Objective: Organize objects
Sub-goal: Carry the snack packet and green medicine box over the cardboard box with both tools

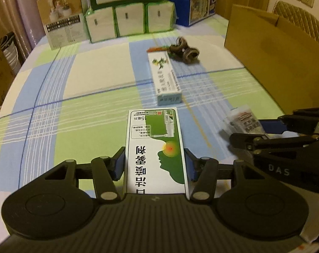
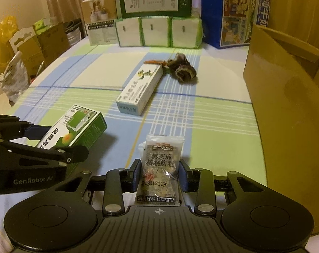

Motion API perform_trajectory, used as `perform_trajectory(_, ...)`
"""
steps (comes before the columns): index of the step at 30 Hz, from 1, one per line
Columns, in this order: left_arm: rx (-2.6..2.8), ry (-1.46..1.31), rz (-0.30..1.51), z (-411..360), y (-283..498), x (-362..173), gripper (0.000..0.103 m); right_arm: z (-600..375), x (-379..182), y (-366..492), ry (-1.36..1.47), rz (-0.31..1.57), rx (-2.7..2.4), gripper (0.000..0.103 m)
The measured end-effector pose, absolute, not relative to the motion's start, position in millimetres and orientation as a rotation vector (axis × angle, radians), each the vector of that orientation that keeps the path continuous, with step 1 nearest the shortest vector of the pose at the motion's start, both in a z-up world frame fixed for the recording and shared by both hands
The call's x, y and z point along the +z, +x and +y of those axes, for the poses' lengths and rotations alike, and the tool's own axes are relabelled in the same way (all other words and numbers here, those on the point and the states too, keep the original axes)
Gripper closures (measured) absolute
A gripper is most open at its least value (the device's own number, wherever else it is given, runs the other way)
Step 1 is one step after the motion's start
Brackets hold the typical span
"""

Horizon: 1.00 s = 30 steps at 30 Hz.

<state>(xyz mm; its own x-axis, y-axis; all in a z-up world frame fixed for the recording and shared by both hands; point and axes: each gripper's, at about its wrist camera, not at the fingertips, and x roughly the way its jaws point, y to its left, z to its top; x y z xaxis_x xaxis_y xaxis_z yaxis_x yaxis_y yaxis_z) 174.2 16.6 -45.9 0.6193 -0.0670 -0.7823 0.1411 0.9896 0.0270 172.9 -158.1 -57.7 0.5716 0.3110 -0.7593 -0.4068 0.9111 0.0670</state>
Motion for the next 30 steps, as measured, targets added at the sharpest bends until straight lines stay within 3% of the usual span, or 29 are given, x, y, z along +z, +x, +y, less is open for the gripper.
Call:
perform_trajectory(16, -0.070, 0.044, 0.787, -11, 134, 49, 0.052, -207, 44, 137, -0.074, 0.762, 0.376, 0.069)
perform_trajectory(30, -0.206, 0.072, 0.711, -99, 125, 105, 0.052, -291, 107, 126, -0.053, 0.678, 0.268, 0.069)
